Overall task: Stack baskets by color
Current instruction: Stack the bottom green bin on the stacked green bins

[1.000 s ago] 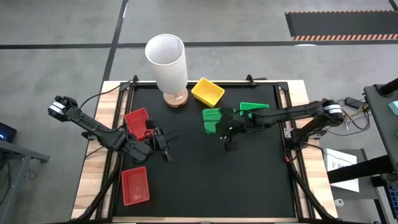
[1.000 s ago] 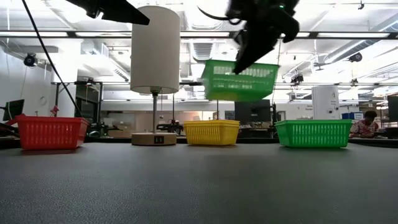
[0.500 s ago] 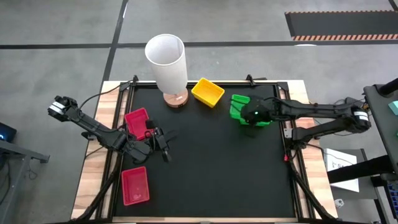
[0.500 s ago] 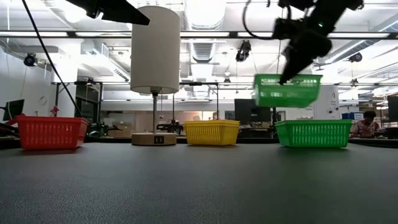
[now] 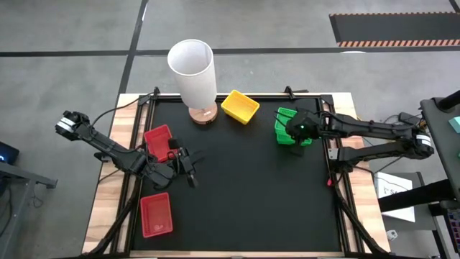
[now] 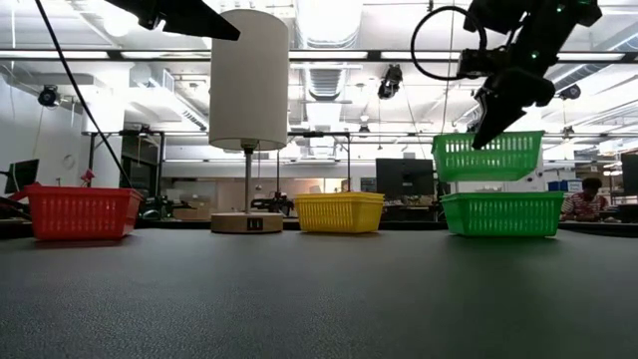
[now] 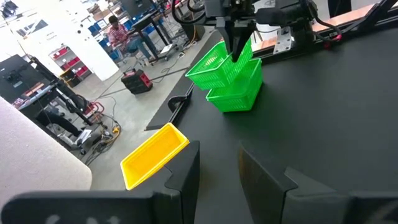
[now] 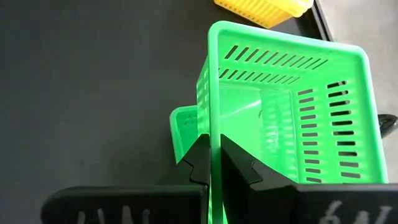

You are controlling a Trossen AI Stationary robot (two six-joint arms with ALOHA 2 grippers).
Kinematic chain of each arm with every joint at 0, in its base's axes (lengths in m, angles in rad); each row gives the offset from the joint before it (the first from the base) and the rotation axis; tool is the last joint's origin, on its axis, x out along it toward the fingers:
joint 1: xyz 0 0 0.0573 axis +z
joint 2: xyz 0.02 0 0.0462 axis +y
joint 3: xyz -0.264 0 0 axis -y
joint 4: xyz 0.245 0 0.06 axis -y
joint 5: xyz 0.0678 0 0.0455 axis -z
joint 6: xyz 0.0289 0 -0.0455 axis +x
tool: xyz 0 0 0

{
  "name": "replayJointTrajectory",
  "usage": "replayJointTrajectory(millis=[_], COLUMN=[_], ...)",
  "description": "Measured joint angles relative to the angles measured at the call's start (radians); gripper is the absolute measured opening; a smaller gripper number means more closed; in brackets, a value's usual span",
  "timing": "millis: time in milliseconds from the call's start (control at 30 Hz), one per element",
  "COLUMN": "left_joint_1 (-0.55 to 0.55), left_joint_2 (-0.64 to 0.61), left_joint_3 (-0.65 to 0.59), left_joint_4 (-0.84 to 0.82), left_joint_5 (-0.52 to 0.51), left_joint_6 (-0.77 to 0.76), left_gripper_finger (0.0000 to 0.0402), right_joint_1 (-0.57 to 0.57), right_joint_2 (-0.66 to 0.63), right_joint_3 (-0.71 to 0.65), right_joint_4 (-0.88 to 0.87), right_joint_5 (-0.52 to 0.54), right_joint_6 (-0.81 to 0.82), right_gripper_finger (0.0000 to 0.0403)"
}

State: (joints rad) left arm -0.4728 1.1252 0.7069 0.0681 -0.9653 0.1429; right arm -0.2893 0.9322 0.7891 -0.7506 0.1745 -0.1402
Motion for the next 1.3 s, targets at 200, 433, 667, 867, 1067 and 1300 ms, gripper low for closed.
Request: replayJointTrajectory(millis=[200, 433, 667, 867, 1067, 1300], left_joint_1=[0.000, 0.000, 0.000, 0.000, 0.000, 0.000], left_joint_2=[0.000, 0.000, 0.000, 0.000, 0.000, 0.000], left_joint_3=[0.000, 0.000, 0.000, 0.000, 0.000, 0.000], left_joint_4=[-0.001, -0.001, -0.002, -0.002, -0.002, -0.002], left_joint_5=[0.000, 0.000, 0.000, 0.000, 0.000, 0.000], left_joint_6=[0.000, 0.000, 0.001, 0.002, 0.003, 0.003], left_gripper_finger=[0.0093, 0.0093, 0.0093, 0.0093, 0.0093, 0.0093], right_joint_1=[-0.016, -0.045, -0.045, -0.045, -0.045, -0.045], right_joint_2=[0.027, 0.139, 0.223, 0.247, 0.234, 0.222], right_joint_3=[0.000, 0.000, 0.001, 0.000, 0.001, 0.070], right_joint_4=[-0.001, -0.003, -0.002, -0.001, -0.003, -0.107], right_joint_5=[-0.025, -0.024, -0.014, -0.013, -0.013, 0.003], right_joint_6=[-0.003, -0.009, -0.014, -0.016, -0.016, 0.010], right_gripper_finger=[0.0009, 0.0009, 0.0016, 0.0035, 0.0051, 0.0073])
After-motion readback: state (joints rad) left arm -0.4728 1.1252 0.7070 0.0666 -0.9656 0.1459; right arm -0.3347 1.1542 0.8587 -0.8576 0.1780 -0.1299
